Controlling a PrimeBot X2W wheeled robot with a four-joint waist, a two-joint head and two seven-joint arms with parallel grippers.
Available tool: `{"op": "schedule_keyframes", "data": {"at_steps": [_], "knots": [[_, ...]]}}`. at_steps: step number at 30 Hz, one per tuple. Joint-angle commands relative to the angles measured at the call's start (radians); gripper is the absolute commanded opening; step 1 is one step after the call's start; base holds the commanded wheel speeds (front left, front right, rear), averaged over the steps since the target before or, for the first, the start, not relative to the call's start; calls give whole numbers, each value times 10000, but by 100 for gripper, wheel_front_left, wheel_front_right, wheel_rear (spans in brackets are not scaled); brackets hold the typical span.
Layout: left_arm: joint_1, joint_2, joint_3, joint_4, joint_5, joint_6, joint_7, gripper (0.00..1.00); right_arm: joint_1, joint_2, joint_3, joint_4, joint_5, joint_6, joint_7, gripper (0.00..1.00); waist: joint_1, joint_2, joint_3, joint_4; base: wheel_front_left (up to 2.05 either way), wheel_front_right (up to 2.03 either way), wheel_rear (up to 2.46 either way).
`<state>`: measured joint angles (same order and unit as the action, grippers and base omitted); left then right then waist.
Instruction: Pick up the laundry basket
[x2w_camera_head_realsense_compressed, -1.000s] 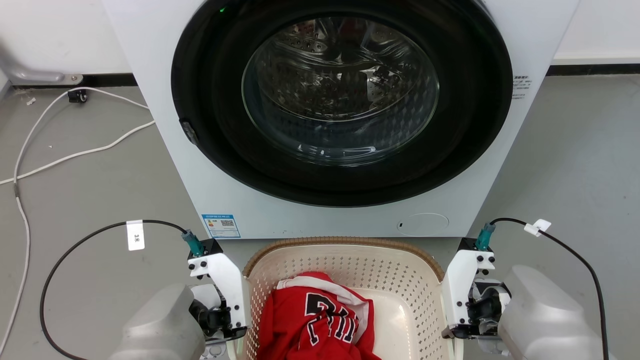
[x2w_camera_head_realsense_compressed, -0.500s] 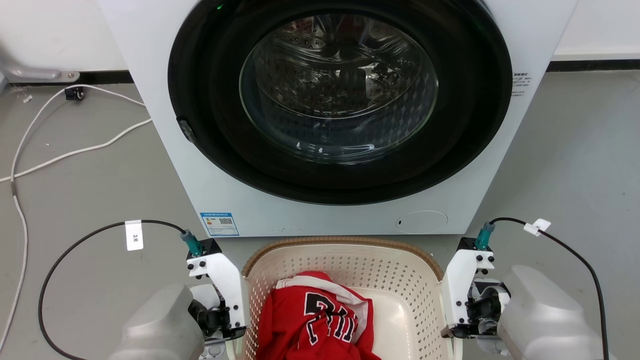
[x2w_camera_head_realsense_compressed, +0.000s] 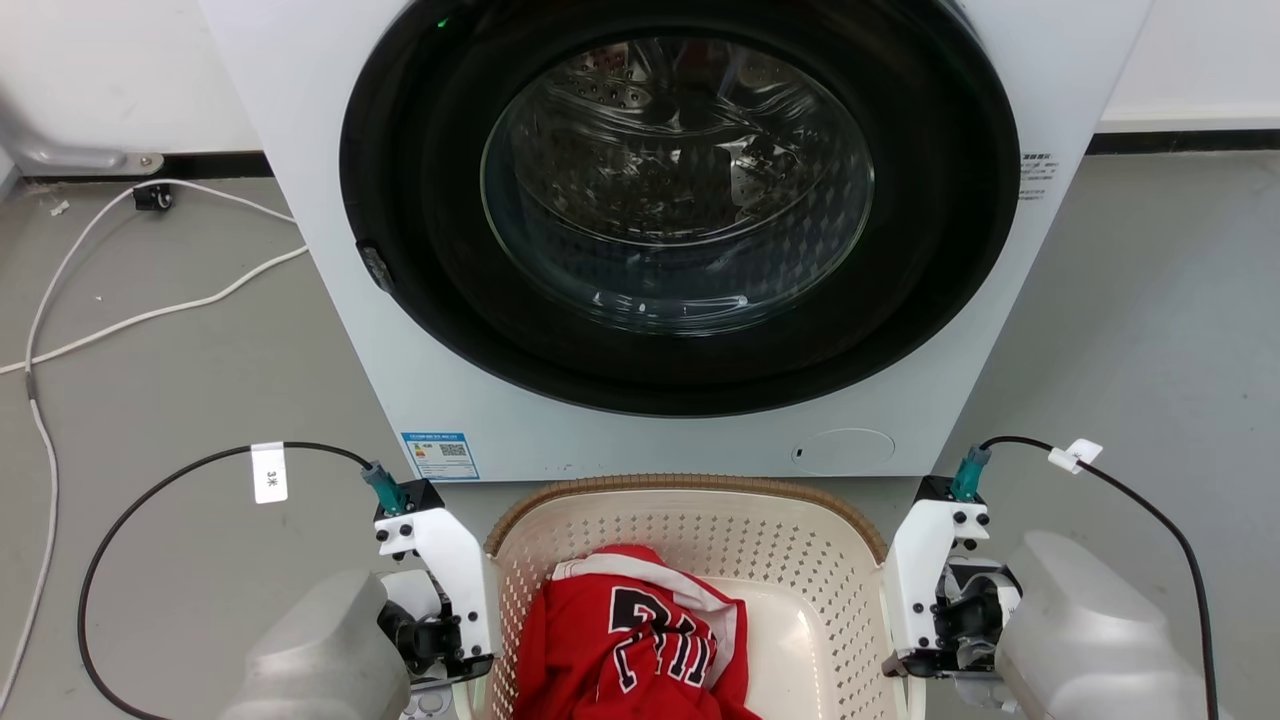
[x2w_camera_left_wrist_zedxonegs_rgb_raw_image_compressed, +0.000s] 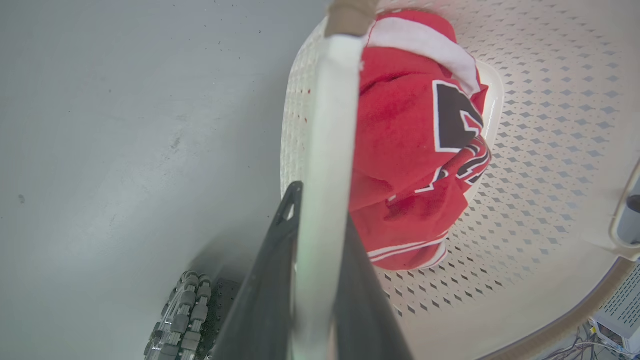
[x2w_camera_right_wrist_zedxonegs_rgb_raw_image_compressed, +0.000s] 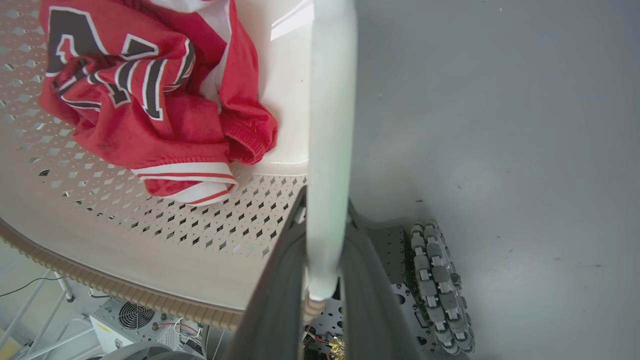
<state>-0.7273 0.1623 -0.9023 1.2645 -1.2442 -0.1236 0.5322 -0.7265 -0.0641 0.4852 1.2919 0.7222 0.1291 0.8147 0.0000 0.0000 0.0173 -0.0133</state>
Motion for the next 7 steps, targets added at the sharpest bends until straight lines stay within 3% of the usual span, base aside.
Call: {"op": "schedule_keyframes", "data": {"at_steps": [1, 7], "knots": [[-108, -305, 38, -181, -147, -124, -101, 0, 172, 259, -26, -50, 48, 29, -16, 0, 0, 0, -17, 3, 0, 0, 0], [-104, -318, 11, -211, -190, -124, -125, 0, 195, 261, -73, -50, 1, 29, -20, 0, 0, 0, -22, 24, 0, 0, 0]]}}
